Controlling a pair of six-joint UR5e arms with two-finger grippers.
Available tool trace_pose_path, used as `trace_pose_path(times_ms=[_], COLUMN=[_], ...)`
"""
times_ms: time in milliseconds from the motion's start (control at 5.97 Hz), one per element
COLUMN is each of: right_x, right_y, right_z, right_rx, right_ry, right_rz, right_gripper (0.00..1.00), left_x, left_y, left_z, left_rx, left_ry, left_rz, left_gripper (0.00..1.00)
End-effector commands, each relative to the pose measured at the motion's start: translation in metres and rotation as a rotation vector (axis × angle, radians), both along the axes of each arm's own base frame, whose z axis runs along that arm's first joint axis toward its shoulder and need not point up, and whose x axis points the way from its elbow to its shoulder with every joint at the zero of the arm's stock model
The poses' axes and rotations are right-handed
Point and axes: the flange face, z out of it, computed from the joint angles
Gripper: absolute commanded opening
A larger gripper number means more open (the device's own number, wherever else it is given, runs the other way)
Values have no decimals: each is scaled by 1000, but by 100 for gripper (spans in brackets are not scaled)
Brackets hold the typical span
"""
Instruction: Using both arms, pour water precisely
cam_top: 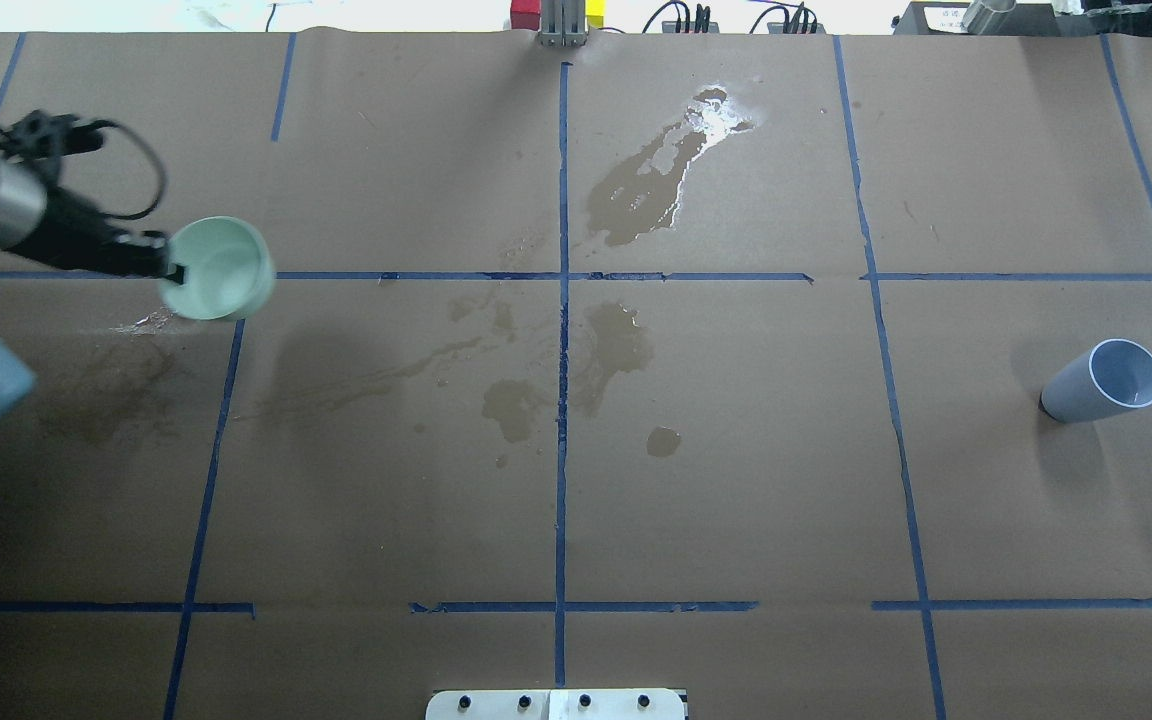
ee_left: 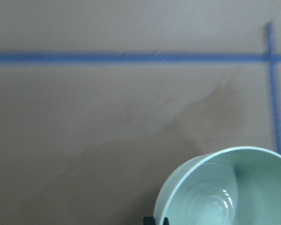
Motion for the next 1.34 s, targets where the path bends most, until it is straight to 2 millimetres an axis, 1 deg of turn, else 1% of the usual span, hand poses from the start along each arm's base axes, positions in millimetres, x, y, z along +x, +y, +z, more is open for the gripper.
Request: trace_pose_path(times_ms=[0,167,335,502,670,837,1005,1172], right_x=[0,0,0,0,0,0,0,0], right_y=[0,0,0,0,0,0,-2,-6], right_z=[-2,-1,-2,-1,-2,-1,-3,-8], right_rx=[4,2,4,2,4,2,8,17], right_ry=[0,0,0,0,0,0,0,-1], right_rz=[0,0,0,0,0,0,0,2], right_gripper=[100,100,100,100,100,100,100,100], left_x=[148,198,242,253,253,253,247,213], left_y=[39,49,58,55,55,56,53,36], left_z=[-114,-159,-168,-172,-170,-169,-171,-178], left_rx=[-86,-116,-123,-120,-113,-77,-68,-115], left_ry=[-21,-32,-58,-66,-70,-79,-78,-84], left_rz=[-36,-58,-59,-58,-53,-26,-26,-13], left_gripper=[0,1,1,4,19,67,100,100])
